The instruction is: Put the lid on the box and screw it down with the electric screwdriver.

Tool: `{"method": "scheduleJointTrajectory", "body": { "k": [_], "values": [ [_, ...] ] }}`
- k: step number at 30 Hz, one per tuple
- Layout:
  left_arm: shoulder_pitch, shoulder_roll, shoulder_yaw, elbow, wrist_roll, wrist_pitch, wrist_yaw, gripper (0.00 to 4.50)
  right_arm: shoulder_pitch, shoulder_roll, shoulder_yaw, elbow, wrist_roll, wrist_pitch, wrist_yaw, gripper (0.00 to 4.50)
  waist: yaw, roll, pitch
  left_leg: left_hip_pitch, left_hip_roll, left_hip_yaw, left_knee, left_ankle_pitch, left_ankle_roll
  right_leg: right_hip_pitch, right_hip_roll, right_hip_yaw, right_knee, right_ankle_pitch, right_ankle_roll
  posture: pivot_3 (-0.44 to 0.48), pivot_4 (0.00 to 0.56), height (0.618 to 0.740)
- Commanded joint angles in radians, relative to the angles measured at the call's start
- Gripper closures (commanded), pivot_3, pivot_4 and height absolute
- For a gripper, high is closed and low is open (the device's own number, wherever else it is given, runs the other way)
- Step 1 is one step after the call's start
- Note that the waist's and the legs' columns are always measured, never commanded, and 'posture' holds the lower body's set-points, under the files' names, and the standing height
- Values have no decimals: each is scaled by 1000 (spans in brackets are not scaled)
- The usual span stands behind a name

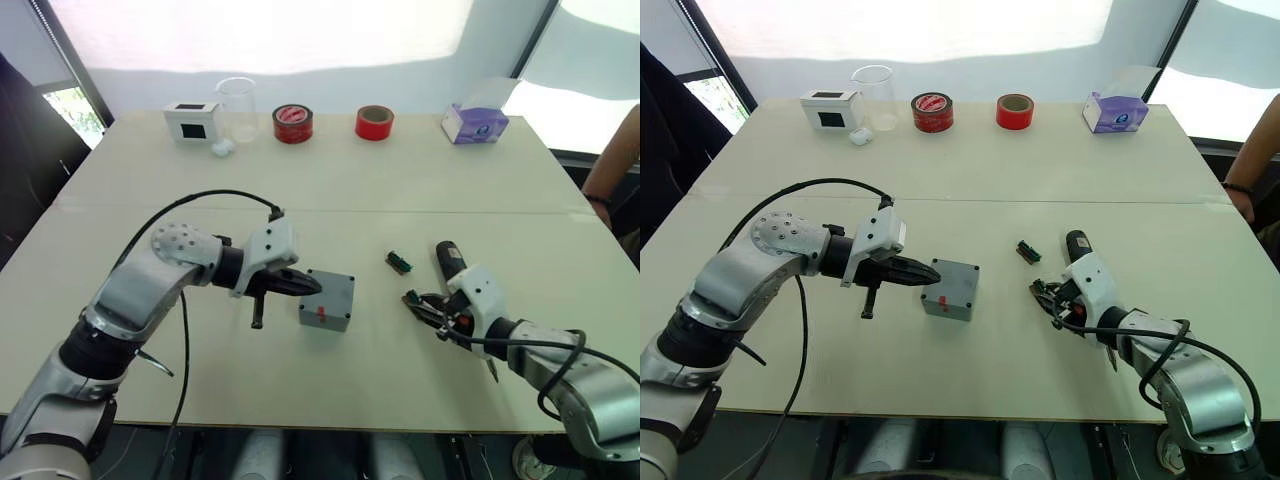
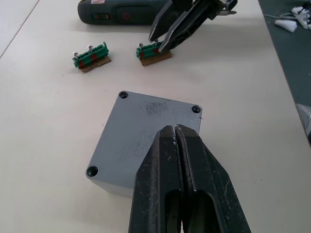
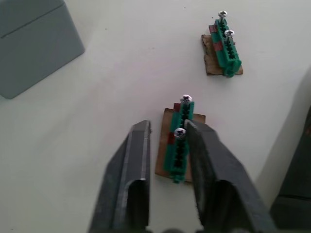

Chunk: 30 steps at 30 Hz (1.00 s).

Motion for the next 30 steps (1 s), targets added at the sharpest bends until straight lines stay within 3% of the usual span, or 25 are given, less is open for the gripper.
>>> {"method": "scheduleJointTrajectory", "body": {
  "k": [1,20,26,30],
  "values": [
    [-9,2,21,-22,1,-7,7,4500,-3,-5,-5,-6,-13,-29,-7,4386,0,0,0,0,0,0,0,0,0,0,0,0,0,0,0,0,150,740],
    [-25,-5,76,75,-4,-12,34,4500,-22,-15,-60,-40,32,-52,21,4386,1,0,0,0,0,0,6,-1,1,1,0,0,4,0,0,0,150,740],
    [-20,14,104,89,-10,-1,32,4500,-104,-24,-79,-66,70,-49,38,4386,-1,0,0,0,0,0,6,-1,1,1,0,0,5,0,0,0,150,740],
    [24,44,128,65,-32,31,24,4500,-215,8,-1,-107,117,-18,39,4386,-4,0,0,0,1,0,6,-1,1,0,1,0,6,0,0,0,150,740]
  ]
}}
